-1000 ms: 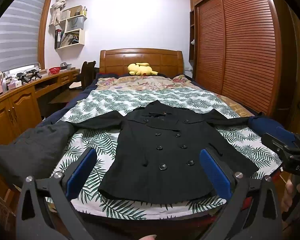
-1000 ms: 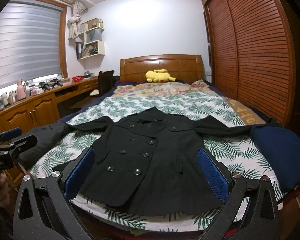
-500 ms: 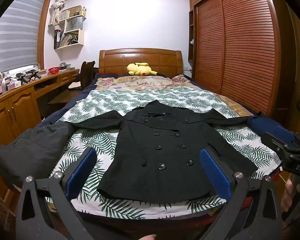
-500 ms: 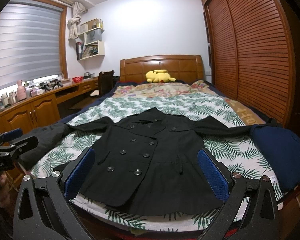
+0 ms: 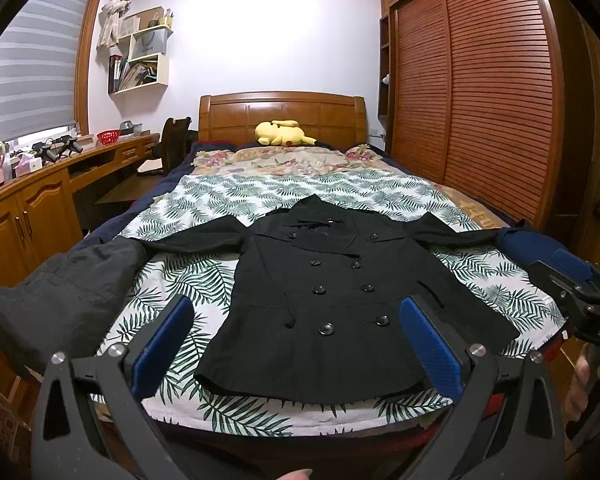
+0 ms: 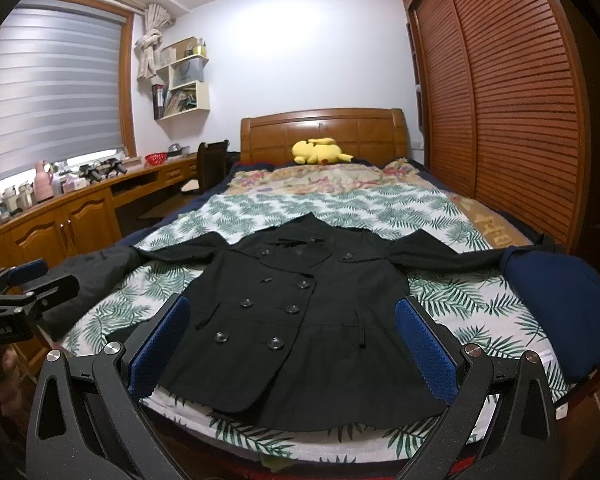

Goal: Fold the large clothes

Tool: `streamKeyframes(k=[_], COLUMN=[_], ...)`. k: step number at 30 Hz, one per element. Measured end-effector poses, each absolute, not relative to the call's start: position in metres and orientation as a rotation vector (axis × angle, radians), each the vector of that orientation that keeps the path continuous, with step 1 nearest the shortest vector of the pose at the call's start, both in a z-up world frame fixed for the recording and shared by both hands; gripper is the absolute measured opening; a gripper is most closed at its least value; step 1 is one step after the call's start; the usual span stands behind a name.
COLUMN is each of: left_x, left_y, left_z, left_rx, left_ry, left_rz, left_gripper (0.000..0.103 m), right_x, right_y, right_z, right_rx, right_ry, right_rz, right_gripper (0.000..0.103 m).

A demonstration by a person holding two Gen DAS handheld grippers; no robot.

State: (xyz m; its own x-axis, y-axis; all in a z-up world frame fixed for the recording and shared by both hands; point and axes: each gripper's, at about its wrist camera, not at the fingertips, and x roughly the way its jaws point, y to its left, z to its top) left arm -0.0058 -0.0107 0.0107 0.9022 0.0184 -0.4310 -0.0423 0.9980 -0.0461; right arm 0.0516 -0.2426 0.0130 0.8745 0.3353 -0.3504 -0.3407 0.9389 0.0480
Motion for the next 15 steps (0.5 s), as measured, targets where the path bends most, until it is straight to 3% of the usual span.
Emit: streamKeyframes(k=[15], left_x=[0.032], left_y=[0.015], left_z=[-0.033], left_rx=[-0.071], left_ry=[0.535], left_rz=[0.060], left_gripper=[0.103], right_x=[0.075], right_y=[-0.236], right_z=[-0.018], right_rx=[-0.060], right_ry=[0.425], right_rz=[0.392], right_gripper=[0.103])
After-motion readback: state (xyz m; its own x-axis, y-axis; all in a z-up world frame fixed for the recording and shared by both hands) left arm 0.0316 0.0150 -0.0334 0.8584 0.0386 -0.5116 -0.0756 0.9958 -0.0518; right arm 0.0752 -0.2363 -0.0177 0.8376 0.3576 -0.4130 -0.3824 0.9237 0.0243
